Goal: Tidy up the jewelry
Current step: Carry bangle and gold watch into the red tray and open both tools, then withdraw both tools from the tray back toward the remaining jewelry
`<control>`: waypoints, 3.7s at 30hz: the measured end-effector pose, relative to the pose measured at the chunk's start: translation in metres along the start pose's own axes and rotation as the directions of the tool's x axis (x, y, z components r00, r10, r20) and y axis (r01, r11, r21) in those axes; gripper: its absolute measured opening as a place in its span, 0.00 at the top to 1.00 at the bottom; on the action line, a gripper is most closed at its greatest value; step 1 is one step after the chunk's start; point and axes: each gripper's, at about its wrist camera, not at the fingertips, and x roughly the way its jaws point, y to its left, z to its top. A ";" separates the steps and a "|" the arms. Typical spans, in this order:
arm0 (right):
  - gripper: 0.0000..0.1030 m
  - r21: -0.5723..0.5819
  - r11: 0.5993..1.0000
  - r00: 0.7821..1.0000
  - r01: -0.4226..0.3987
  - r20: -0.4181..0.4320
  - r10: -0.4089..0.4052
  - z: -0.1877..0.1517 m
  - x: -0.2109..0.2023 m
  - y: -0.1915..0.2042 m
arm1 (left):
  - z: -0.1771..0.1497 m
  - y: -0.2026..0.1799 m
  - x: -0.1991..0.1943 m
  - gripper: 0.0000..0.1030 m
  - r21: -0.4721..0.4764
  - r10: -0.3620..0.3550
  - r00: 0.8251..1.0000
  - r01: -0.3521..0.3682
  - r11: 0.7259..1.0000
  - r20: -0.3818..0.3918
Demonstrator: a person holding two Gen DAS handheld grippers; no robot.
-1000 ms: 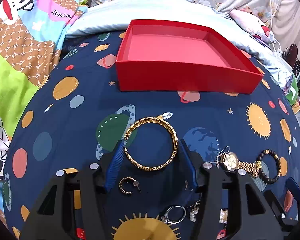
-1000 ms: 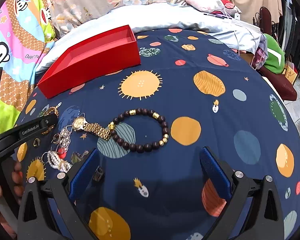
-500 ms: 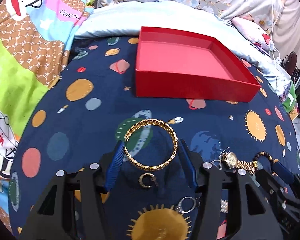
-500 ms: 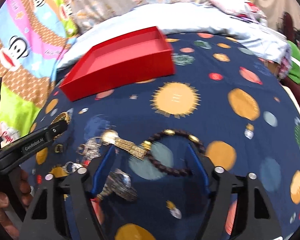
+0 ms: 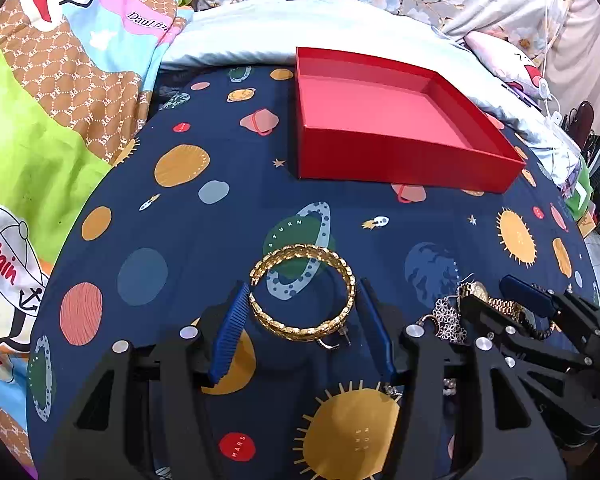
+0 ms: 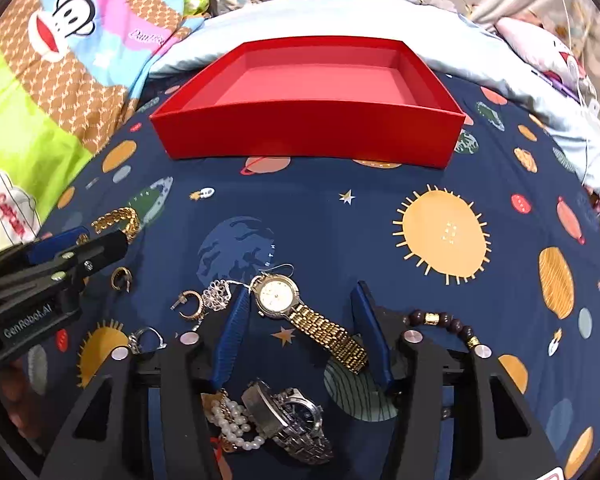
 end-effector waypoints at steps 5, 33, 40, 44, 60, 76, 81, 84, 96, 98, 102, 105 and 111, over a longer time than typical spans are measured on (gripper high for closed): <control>0.74 -0.003 1.000 1.000 0.022 -0.004 -0.022 -0.002 -0.003 -0.004 | -0.001 0.000 -0.001 0.48 0.004 -0.008 1.000 0.008 1.000 -0.001; 0.79 0.130 0.989 0.974 -0.064 0.226 0.033 0.084 -0.064 -0.056 | 0.080 -0.025 -0.026 0.48 0.069 -0.106 0.984 0.097 0.993 0.141; 0.79 0.095 0.994 0.968 -0.057 0.250 0.031 0.166 -0.035 -0.067 | 0.154 -0.043 0.011 0.48 0.097 -0.122 0.977 0.107 0.990 0.175; 0.79 0.110 0.991 0.971 -0.078 0.235 0.050 0.200 -0.005 -0.074 | 0.190 -0.050 0.038 0.48 0.098 -0.120 0.976 0.103 0.990 0.182; 0.73 0.105 0.994 0.985 -0.035 0.171 0.017 0.239 0.073 -0.091 | 0.237 -0.068 0.111 0.32 0.116 -0.085 0.981 0.065 0.991 0.175; 0.94 0.169 0.985 0.994 0.033 0.093 -0.049 0.189 0.081 -0.102 | 0.147 -0.044 0.086 0.32 0.120 -0.083 0.993 0.073 0.990 0.085; 0.98 0.154 0.978 0.981 0.142 0.107 -0.160 0.178 0.076 -0.093 | 0.149 -0.048 0.094 0.34 0.167 -0.030 0.989 0.005 0.986 0.147; 0.99 0.159 0.974 0.978 0.160 0.110 -0.179 0.175 0.073 -0.093 | 0.152 -0.052 0.099 0.34 0.184 -0.013 0.987 -0.017 0.983 0.161; 0.71 0.170 0.980 0.971 0.102 0.196 -0.135 0.153 0.002 -0.089 | 0.150 -0.037 0.054 0.29 0.115 -0.083 0.987 0.067 0.991 0.141; 0.66 0.175 0.979 0.967 0.106 0.213 -0.142 0.129 -0.026 -0.090 | 0.141 -0.034 0.038 0.26 0.113 -0.085 0.985 0.068 0.991 0.151; 0.62 0.215 0.972 0.971 0.094 0.195 -0.137 0.077 -0.060 -0.091 | 0.112 -0.026 0.007 0.22 0.113 -0.094 0.986 0.079 0.990 0.136; 0.62 0.244 0.963 0.976 0.113 0.156 -0.154 0.036 -0.072 -0.090 | 0.086 -0.020 -0.009 0.21 0.112 -0.072 0.988 0.057 0.992 0.134; 0.61 0.263 0.958 0.987 0.114 0.077 -0.139 -0.021 -0.071 -0.079 | 0.025 -0.003 -0.023 0.20 0.093 -0.045 0.997 0.038 0.995 0.069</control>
